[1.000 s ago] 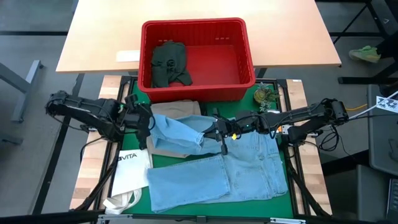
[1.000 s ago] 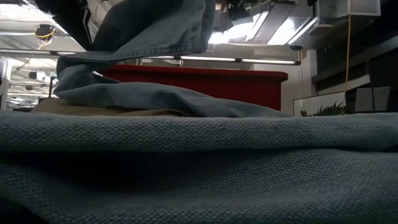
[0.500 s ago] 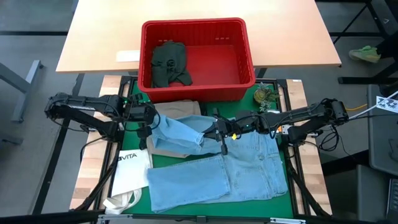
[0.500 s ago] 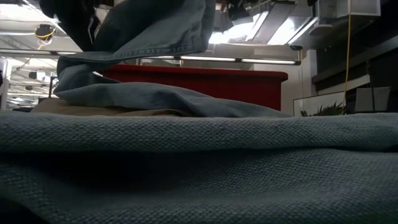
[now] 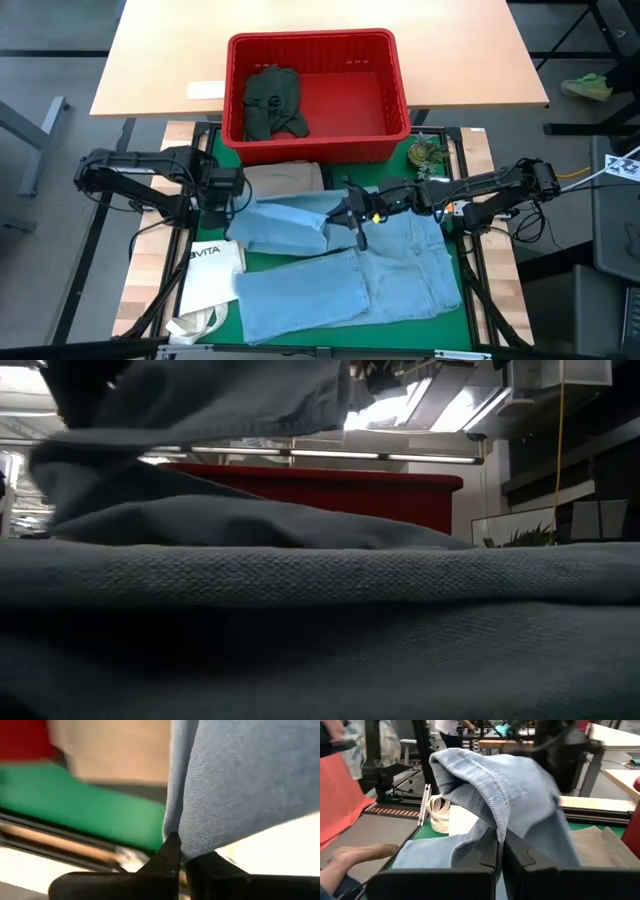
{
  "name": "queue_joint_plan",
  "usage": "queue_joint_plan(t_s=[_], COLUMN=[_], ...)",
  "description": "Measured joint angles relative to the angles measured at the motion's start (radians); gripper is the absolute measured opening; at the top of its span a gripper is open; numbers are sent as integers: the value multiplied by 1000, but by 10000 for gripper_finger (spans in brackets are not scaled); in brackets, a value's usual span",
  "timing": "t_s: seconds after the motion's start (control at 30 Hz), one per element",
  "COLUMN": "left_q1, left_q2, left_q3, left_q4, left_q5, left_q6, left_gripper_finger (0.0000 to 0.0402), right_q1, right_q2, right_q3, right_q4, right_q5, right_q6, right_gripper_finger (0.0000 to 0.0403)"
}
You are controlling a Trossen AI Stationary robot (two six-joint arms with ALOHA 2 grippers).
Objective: Fold Laundry from Bin
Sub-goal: Fold the light blue pants
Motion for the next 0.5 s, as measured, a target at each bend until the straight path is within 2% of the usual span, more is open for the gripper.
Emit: queue_joint_plan(t_s=[0.1, 0.2, 0.33, 0.5], left_q1=[0, 0, 0, 0], left_q2=[-15, -27, -42, -33], left_q3=[39, 72, 73, 73], left_q4=[-4, -8, -8, -5], left_q5=[172, 230, 173, -15], left_q6=[-26, -68, -115, -138], left_gripper_finger=[4, 4, 4, 12], right_q1=[-6, -32, -82, -135], right_q2=[0, 0, 0, 0], right_q3=[0, 0, 0, 0], right_q4=[11, 14, -70, -215], right_q5=[14, 15, 77, 134], right_q6=[37, 79, 117, 120], right_gripper_finger=[10, 10, 10, 10])
